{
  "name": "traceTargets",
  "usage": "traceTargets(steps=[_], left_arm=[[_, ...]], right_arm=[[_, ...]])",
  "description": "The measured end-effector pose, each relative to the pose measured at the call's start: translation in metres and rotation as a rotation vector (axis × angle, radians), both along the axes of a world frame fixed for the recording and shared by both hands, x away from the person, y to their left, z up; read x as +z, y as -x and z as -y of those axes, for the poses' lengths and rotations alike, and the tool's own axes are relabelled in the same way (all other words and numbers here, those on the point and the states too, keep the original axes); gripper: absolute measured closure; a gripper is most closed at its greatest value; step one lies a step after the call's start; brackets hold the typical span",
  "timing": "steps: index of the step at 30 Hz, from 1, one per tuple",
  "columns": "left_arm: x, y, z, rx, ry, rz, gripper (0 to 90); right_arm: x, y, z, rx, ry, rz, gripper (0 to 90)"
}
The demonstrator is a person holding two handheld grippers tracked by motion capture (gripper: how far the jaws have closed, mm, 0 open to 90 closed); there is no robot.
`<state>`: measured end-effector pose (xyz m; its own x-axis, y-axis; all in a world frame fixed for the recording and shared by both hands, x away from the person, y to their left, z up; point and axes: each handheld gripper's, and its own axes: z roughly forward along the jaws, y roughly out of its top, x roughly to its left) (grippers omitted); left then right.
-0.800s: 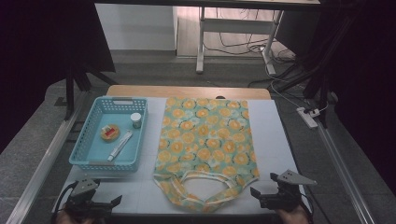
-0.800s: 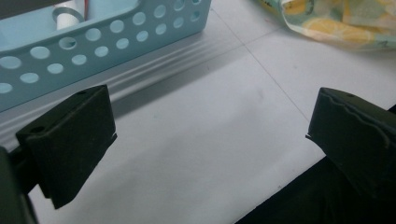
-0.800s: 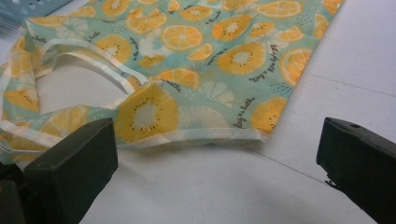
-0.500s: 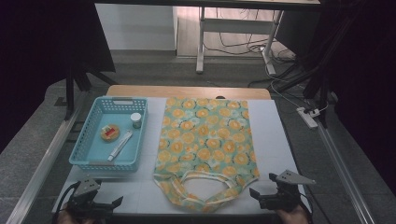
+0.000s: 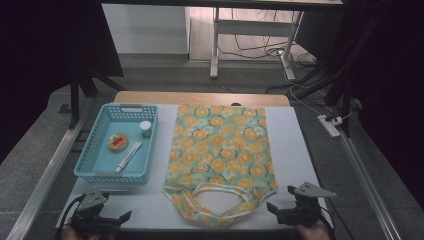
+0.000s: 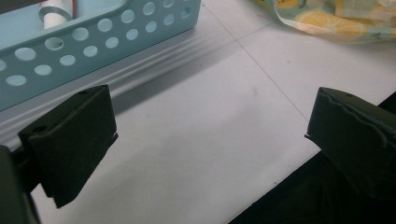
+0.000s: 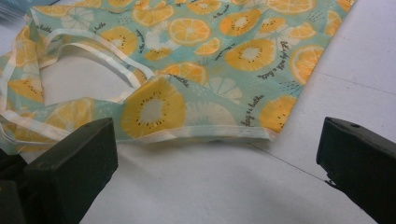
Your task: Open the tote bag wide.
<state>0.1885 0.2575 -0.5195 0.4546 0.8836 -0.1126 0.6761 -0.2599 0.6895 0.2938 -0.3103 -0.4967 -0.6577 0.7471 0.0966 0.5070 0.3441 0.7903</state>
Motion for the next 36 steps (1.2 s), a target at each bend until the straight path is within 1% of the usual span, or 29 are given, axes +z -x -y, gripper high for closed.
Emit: traceTargets(steps=[7, 9, 12, 16, 20, 23, 24, 26, 30, 31, 32, 33, 35, 36], left_arm=[[0.0, 0.0, 0.0, -0.009, 0.0, 0.004, 1.6], [0.0, 0.0, 0.0, -0.009, 0.004, 0.003, 1.6], [0.0, 0.001, -0.001, -0.009, 0.014, 0.007, 1.6], [0.0, 0.001, -0.002, -0.008, 0.022, 0.007, 1.7], [0.0, 0.001, -0.002, -0.007, 0.02, 0.007, 1.8], [0.0, 0.001, -0.002, -0.009, 0.018, 0.006, 1.8], [0.0, 0.001, -0.002, -0.007, 0.019, 0.006, 1.8], [0.0, 0.001, -0.002, -0.005, 0.021, 0.006, 1.8], [0.0, 0.0, -0.002, -0.004, 0.022, 0.005, 1.9], [0.0, 0.0, -0.002, -0.004, 0.022, 0.005, 1.9], [0.0, 0.0, -0.002, -0.004, 0.021, 0.004, 1.9], [0.0, 0.0, -0.002, -0.004, 0.021, 0.004, 1.9], [0.0, 0.0, -0.002, -0.003, 0.022, 0.004, 1.9], [0.0, 0.0, -0.002, -0.003, 0.024, 0.004, 1.9]], right_arm=[[0.0, 0.0, -0.002, 0.016, 0.019, 0.002, 0.0], [0.0, 0.001, -0.003, 0.024, 0.024, 0.007, 0.0], [0.003, 0.002, -0.006, 0.036, 0.039, 0.027, 0.0], [0.007, 0.004, -0.009, 0.043, 0.034, 0.045, 0.0], [0.007, 0.004, -0.012, 0.054, 0.033, 0.038, 0.0], [0.008, 0.004, -0.013, 0.058, 0.028, 0.042, 0.0], [0.008, 0.005, -0.014, 0.059, 0.02, 0.045, 0.0], [0.012, 0.005, -0.017, 0.069, 0.005, 0.055, 0.0], [0.015, 0.006, -0.022, 0.084, -0.001, 0.055, 0.0], [0.016, 0.006, -0.027, 0.096, 0.006, 0.055, 0.0], [0.016, 0.006, -0.027, 0.096, 0.006, 0.055, 0.0], [0.017, 0.006, -0.031, 0.109, 0.013, 0.047, 0.0], [0.018, 0.006, -0.034, 0.119, 0.013, 0.044, 0.0], [0.019, 0.006, -0.04, 0.135, 0.022, 0.042, 0.0]])
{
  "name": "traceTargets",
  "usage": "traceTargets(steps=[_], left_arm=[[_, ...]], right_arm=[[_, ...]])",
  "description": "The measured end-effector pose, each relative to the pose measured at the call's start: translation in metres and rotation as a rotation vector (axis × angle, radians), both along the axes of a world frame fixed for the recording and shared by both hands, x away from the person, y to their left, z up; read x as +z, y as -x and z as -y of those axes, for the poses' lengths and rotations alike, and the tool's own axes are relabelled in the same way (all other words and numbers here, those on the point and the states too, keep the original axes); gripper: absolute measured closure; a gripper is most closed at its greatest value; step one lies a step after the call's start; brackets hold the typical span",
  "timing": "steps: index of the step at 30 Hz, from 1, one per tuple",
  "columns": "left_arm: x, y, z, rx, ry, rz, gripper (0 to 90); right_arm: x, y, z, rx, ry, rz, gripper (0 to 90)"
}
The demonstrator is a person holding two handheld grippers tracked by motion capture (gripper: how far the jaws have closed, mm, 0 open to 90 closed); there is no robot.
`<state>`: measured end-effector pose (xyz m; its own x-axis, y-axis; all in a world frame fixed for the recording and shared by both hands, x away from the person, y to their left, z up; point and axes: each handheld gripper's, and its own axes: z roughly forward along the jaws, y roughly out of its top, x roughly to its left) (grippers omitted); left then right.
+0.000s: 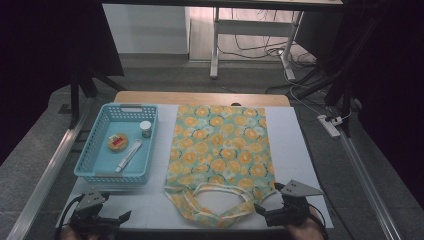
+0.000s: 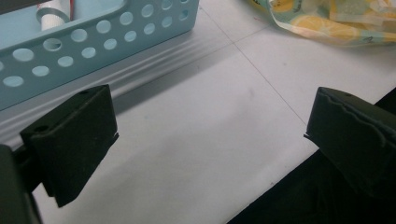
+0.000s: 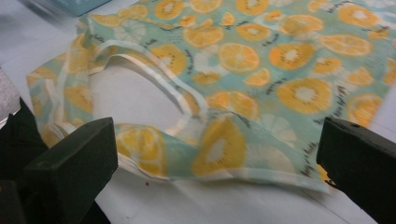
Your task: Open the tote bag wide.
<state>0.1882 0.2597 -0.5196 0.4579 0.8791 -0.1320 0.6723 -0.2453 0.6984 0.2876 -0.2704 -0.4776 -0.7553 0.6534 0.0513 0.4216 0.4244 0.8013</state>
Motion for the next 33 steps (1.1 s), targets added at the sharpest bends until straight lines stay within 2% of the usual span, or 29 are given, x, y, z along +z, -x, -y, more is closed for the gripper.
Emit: traceTargets(steps=[5, 7, 14, 24, 33], left_arm=[[0.0, 0.0, 0.0, 0.001, 0.002, 0.0, 1.9], [0.0, 0.0, 0.0, 0.002, 0.003, -0.001, 1.9], [0.0, 0.0, 0.0, 0.001, 0.004, -0.001, 1.9], [0.0, 0.0, -0.001, -0.001, 0.005, -0.001, 1.9], [0.0, 0.0, -0.001, -0.003, 0.005, 0.001, 1.9]], right_arm=[[0.001, -0.002, -0.014, 0.024, 0.033, -0.004, 0.0], [0.002, -0.005, -0.027, 0.052, 0.057, -0.004, 0.0], [-0.002, -0.009, -0.054, 0.124, 0.083, -0.024, 0.0], [-0.01, -0.016, -0.077, 0.155, 0.088, -0.075, 0.0], [-0.019, -0.018, -0.113, 0.213, 0.116, -0.1, 0.0]])
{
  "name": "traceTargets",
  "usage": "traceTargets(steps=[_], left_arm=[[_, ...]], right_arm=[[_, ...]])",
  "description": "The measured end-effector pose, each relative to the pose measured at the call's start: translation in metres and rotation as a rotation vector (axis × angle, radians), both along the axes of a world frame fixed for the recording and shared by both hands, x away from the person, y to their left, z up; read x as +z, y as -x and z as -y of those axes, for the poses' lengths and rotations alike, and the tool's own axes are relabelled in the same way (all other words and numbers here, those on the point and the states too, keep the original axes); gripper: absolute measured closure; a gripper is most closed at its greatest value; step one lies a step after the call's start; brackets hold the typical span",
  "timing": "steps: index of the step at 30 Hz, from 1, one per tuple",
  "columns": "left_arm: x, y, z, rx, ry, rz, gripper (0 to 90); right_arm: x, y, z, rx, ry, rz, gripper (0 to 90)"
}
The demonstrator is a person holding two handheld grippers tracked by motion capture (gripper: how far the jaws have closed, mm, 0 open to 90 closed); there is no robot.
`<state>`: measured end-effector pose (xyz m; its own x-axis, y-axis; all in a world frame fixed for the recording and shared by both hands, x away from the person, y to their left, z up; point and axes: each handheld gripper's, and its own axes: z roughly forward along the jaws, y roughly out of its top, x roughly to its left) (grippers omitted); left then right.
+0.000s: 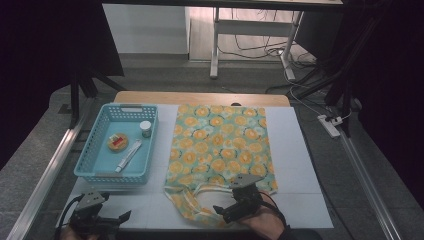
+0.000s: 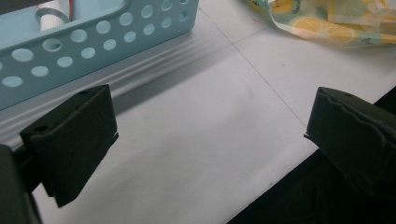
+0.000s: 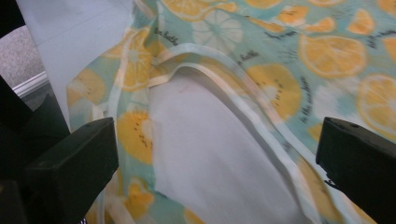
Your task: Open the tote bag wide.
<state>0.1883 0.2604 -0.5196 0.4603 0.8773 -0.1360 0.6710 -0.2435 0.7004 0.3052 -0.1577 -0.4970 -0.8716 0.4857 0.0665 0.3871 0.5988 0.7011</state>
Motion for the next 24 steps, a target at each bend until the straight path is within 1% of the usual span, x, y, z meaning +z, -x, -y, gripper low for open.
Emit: traceTargets(steps=[3, 4, 6, 7, 8, 9, 10, 11, 14, 15, 17, 19, 20, 23, 24], left_arm=[[0.0, 0.0, 0.0, 0.001, 0.001, 0.0, 1.9], [0.0, 0.0, 0.0, 0.0, 0.001, 0.001, 1.9], [0.0, 0.0, 0.0, -0.001, 0.0, 0.002, 1.9], [0.0, 0.0, 0.0, -0.001, 0.001, 0.002, 1.8], [0.0, 0.0, 0.0, -0.003, -0.001, 0.001, 1.9], [0.0, 0.0, 0.0, -0.004, 0.0, 0.002, 1.9], [0.0, 0.0, 0.0, -0.004, 0.0, 0.002, 1.9], [0.0, 0.0, 0.0, -0.006, -0.001, 0.002, 1.9], [0.0, 0.001, 0.0, -0.007, 0.0, 0.003, 1.9], [0.0, 0.001, 0.0, -0.007, -0.002, 0.005, 1.9], [0.0, 0.001, 0.0, -0.008, -0.003, 0.004, 1.9], [0.0, 0.0, 0.0, -0.01, -0.004, 0.002, 1.9], [0.0, 0.0, 0.001, -0.009, -0.004, 0.003, 1.8], [0.0, 0.0, 0.001, -0.008, -0.005, 0.003, 1.9], [0.0, 0.0, 0.001, -0.008, -0.004, 0.003, 1.9]], right_arm=[[-0.003, -0.001, -0.012, 0.011, 0.008, 0.0, 1.6], [-0.003, -0.001, -0.012, 0.011, 0.008, 0.0, 1.6], [-0.005, -0.001, -0.02, 0.025, 0.016, -0.001, 2.3], [-0.007, -0.001, -0.024, 0.033, 0.024, -0.002, 2.5], [-0.012, 0.0, -0.032, 0.05, 0.039, -0.006, 2.6], [-0.014, 0.001, -0.035, 0.062, 0.05, -0.008, 2.6], [-0.014, 0.001, -0.035, 0.062, 0.05, -0.008, 2.6], [-0.019, 0.003, -0.04, 0.078, 0.069, -0.005, 2.9], [-0.024, 0.006, -0.043, 0.091, 0.089, -0.006, 3.5], [-0.028, 0.007, -0.045, 0.098, 0.109, -0.003, 4.4], [-0.031, 0.008, -0.046, 0.1, 0.117, -0.01, 5.7], [-0.032, 0.008, -0.047, 0.107, 0.123, -0.008, 6.2], [-0.033, 0.009, -0.051, 0.116, 0.135, 0.002, 6.5], [-0.033, 0.01, -0.054, 0.124, 0.145, 0.011, 8.2], [-0.031, 0.009, -0.057, 0.134, 0.141, 0.013, 13.0]])
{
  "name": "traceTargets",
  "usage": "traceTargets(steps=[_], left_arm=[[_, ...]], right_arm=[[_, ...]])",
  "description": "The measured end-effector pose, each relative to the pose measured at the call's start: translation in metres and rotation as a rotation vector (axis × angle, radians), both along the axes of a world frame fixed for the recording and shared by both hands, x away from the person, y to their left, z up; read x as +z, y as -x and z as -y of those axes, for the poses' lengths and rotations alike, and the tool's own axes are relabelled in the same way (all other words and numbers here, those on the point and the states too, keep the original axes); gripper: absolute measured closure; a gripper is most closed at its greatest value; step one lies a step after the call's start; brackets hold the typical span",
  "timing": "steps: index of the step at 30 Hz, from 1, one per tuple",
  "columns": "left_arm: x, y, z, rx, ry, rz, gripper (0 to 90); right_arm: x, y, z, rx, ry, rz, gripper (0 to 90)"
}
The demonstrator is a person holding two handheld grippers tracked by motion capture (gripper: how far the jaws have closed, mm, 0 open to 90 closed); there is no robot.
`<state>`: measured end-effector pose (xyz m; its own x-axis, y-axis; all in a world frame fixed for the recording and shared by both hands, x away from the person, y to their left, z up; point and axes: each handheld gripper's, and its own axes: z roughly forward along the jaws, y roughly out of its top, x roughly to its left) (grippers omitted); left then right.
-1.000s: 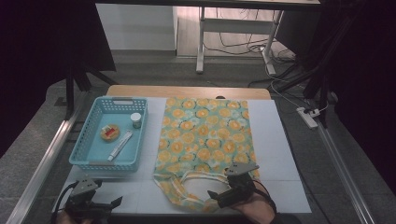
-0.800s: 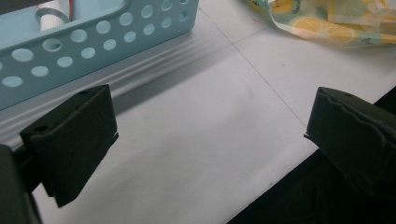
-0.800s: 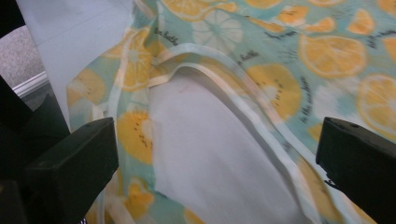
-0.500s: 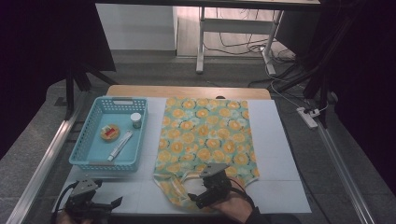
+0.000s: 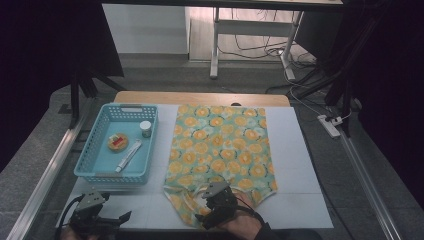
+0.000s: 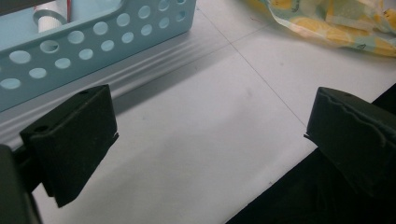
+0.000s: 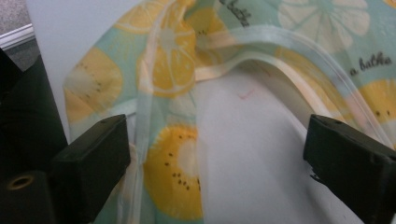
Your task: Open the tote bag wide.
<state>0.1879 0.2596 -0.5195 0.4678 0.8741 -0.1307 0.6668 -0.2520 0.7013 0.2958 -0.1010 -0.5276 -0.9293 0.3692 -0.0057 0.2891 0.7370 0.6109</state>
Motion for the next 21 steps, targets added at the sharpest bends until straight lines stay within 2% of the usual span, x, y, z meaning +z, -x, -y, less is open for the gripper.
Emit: traceTargets(steps=[2, 5, 6, 7, 9, 10, 11, 12, 16, 21], left_arm=[[0.0, 0.0, 0.0, -0.001, -0.001, -0.001, 1.9], [0.0, 0.0, 0.0, -0.002, 0.0, 0.0, 1.9], [0.0, 0.0, 0.0, -0.002, 0.001, 0.0, 1.9], [0.0, 0.0, 0.0, -0.002, 0.001, 0.001, 1.9], [0.0, 0.0, 0.0, -0.002, 0.001, 0.002, 1.9], [0.0, 0.0, 0.0, -0.002, 0.0, 0.001, 1.9], [0.0, 0.0, 0.0, -0.002, -0.001, 0.002, 1.9], [0.0, 0.0, 0.0, 0.0, -0.001, 0.002, 1.9], [0.0, 0.0, 0.0, -0.001, -0.002, 0.002, 1.9], [0.0, 0.0, 0.0, -0.001, -0.001, 0.001, 1.9]], right_arm=[[0.001, 0.0, -0.002, 0.006, -0.002, 0.003, 15.1], [0.003, 0.003, -0.006, 0.046, 0.014, 0.019, 27.9], [0.003, 0.006, -0.007, 0.075, 0.012, 0.016, 40.9], [0.004, 0.006, -0.007, 0.09, 0.014, 0.018, 44.7], [0.005, 0.007, -0.006, 0.104, 0.013, 0.01, 60.2], [0.005, 0.007, -0.006, 0.104, 0.013, 0.01, 60.2], [0.007, 0.007, -0.005, 0.12, 0.016, 0.004, 74.9], [0.007, 0.006, -0.005, 0.129, 0.018, -0.006, 84.7], [0.013, 0.002, -0.002, 0.124, 0.007, -0.027, 89.4], [0.025, -0.004, 0.003, 0.099, -0.018, -0.007, 89.7]])
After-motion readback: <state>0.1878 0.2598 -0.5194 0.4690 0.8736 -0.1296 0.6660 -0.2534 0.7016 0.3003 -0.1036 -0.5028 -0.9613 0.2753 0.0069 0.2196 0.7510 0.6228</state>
